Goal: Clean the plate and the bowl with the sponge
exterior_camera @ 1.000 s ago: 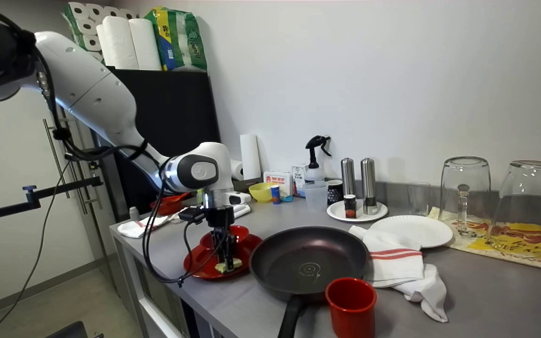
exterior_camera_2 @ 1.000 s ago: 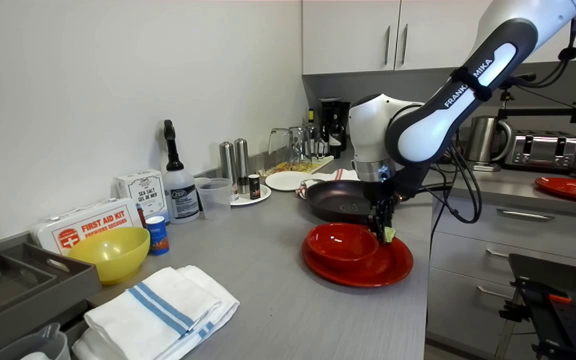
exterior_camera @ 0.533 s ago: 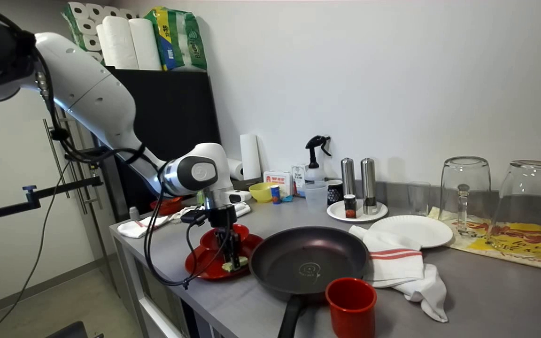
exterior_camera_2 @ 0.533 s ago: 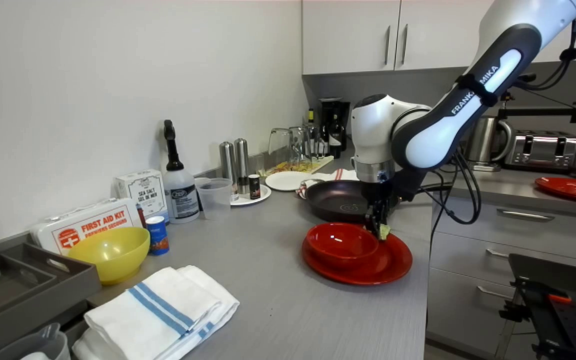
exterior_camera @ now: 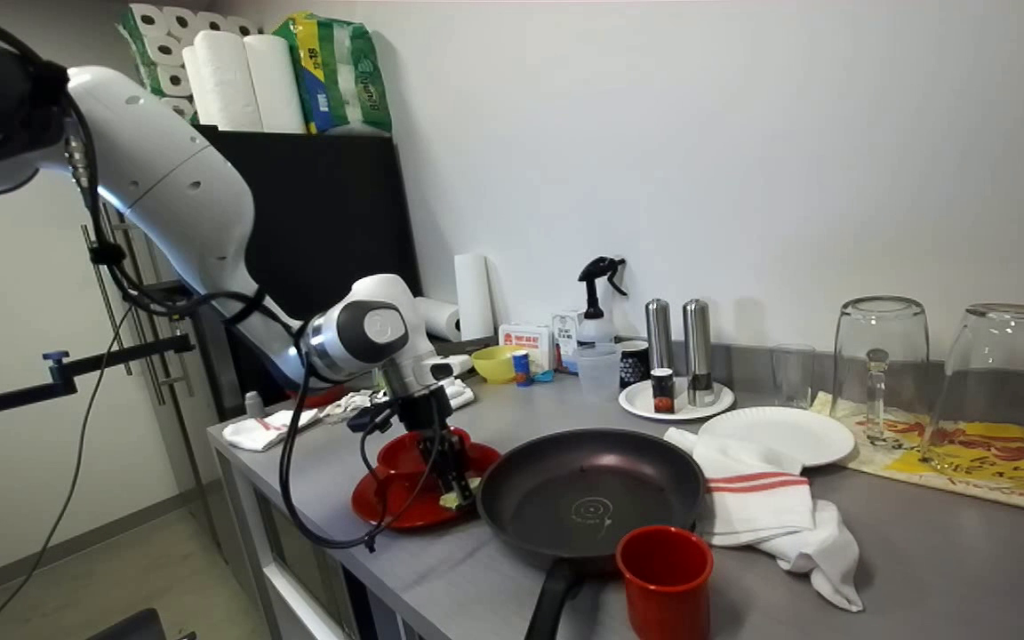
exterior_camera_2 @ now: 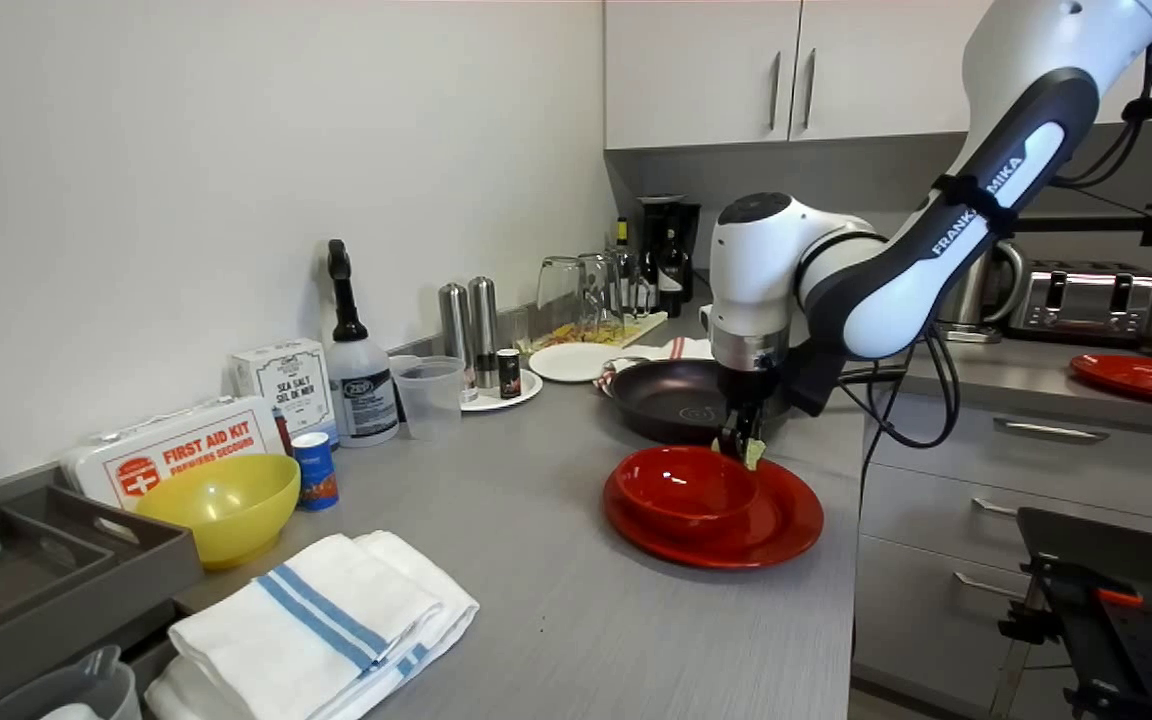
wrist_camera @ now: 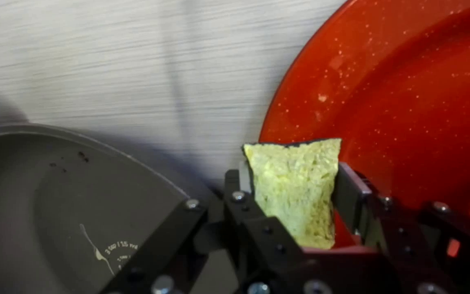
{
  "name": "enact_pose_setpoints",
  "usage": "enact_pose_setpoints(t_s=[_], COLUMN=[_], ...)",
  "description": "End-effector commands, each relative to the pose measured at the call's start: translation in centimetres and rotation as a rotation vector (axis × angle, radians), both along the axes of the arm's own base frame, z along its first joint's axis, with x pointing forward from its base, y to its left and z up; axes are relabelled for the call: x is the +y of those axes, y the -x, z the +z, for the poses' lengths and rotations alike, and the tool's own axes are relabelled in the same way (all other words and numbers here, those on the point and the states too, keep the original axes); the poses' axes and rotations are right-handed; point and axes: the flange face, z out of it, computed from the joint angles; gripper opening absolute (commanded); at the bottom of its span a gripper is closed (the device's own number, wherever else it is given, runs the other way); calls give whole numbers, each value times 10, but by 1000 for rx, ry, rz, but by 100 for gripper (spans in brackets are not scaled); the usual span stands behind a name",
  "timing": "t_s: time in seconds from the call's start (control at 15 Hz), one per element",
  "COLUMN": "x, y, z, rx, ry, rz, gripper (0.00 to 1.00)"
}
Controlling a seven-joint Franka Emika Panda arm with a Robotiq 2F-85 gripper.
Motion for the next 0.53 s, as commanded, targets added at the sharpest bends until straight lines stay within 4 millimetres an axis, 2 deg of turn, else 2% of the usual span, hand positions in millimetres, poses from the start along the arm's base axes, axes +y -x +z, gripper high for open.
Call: enact_pose_setpoints(t_s=[0.0, 0.47], x=[-1, 4], y=[-1, 3], z=[0, -3], rx=[-73, -64], ry=[50, 46], rz=[7, 4], gripper=[25, 25])
